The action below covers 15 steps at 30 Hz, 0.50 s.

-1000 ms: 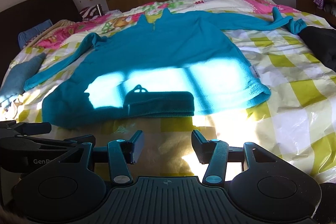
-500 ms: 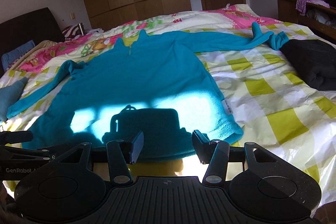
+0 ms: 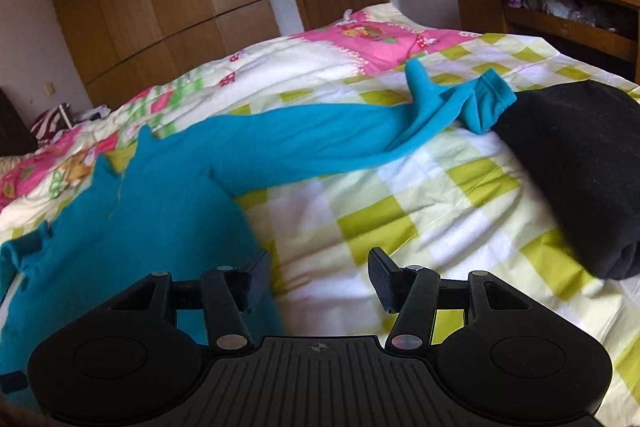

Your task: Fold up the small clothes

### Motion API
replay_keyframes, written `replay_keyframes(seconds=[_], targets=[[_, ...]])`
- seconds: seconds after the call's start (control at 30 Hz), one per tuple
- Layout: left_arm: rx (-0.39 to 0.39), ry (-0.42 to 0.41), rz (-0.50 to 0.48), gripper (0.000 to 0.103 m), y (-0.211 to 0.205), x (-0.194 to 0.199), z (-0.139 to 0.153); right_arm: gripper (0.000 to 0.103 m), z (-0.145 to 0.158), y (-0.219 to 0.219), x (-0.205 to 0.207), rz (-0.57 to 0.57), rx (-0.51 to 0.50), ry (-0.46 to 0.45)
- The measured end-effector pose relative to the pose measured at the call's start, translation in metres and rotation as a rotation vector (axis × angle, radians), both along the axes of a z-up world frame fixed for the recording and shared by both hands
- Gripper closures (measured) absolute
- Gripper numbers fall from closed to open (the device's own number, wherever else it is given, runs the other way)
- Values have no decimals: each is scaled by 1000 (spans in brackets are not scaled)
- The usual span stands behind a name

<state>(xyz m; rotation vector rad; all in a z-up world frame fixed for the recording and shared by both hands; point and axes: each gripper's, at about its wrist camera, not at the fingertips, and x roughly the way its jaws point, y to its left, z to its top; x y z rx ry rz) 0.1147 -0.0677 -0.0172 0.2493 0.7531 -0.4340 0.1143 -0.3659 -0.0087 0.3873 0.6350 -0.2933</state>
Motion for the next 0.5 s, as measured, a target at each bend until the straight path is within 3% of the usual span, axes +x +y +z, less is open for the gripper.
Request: replay_keyframes(seconds=[0.07, 0.2, 0.3, 0.5], targets=[[-15, -13, -30, 0, -12, 15, 10, 48, -1, -27, 24, -97, 52, -8], [-35, 45, -55, 0, -45, 50, 19, 46, -9, -98, 51, -288, 309, -66], [-48, 68, -87, 0, -71, 68, 25, 40, -15, -137, 59, -393, 462, -139], [-43, 121, -112, 0, -116, 94, 24, 39, -53, -188, 83, -542, 749, -214]])
